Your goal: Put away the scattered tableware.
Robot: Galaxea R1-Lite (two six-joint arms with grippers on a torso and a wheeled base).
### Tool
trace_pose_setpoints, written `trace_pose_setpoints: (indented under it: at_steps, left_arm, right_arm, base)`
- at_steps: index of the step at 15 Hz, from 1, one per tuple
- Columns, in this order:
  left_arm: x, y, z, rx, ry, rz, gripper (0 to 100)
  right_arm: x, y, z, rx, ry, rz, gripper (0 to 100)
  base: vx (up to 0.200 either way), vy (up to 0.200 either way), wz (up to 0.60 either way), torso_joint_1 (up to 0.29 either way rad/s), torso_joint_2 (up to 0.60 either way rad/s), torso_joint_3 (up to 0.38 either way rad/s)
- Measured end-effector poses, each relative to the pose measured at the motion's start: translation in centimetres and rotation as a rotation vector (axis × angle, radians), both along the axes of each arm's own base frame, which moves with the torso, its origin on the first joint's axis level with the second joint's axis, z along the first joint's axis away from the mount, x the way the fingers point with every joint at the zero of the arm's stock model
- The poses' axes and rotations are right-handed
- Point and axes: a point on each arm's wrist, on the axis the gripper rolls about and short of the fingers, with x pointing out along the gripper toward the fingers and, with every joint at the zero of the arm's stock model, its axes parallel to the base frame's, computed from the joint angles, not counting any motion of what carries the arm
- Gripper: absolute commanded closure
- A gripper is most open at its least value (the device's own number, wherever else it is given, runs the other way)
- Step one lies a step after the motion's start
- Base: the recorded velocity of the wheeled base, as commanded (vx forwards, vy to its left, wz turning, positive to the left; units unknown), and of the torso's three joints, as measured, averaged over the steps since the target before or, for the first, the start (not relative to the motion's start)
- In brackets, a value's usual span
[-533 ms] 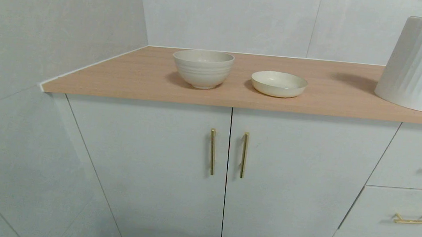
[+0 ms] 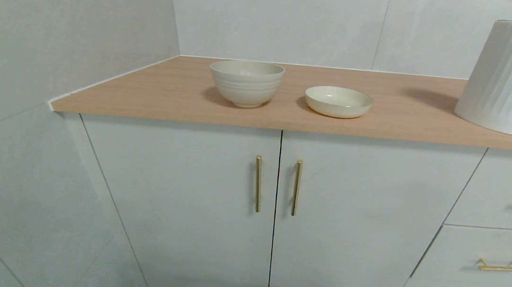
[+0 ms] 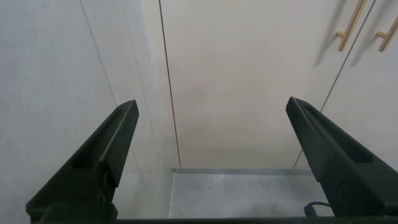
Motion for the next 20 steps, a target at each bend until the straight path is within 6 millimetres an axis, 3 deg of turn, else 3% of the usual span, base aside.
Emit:
trace_pose_setpoints:
  at_steps: [4, 8, 14, 20]
  left_arm:
    - [0.0, 0.0, 0.0, 0.000, 0.000, 0.000, 0]
    - [0.0, 0.0, 0.0, 0.000, 0.000, 0.000, 0]
    - [0.0, 0.0, 0.0, 0.000, 0.000, 0.000, 0]
    - [0.0, 0.0, 0.0, 0.000, 0.000, 0.000, 0]
  right_arm:
    - [8.3, 4.1, 3.5, -0.002, 0.069, 0.208, 0]
    - [15.7, 10.3, 4.4, 0.023, 0.128, 0.341, 0]
    - [22.7, 15.8, 3.6, 0.117, 0.257, 0.350, 0]
    - [26.5, 20.0, -1.3, 0.115, 0.302, 0.303, 0]
  base:
    - [0.000, 0.000, 0.00, 0.000, 0.00, 0.000]
    - [0.000, 0.000, 0.00, 0.000, 0.00, 0.000]
    - [0.000, 0.000, 0.00, 0.000, 0.00, 0.000]
    - [0.000, 0.000, 0.00, 0.000, 0.00, 0.000]
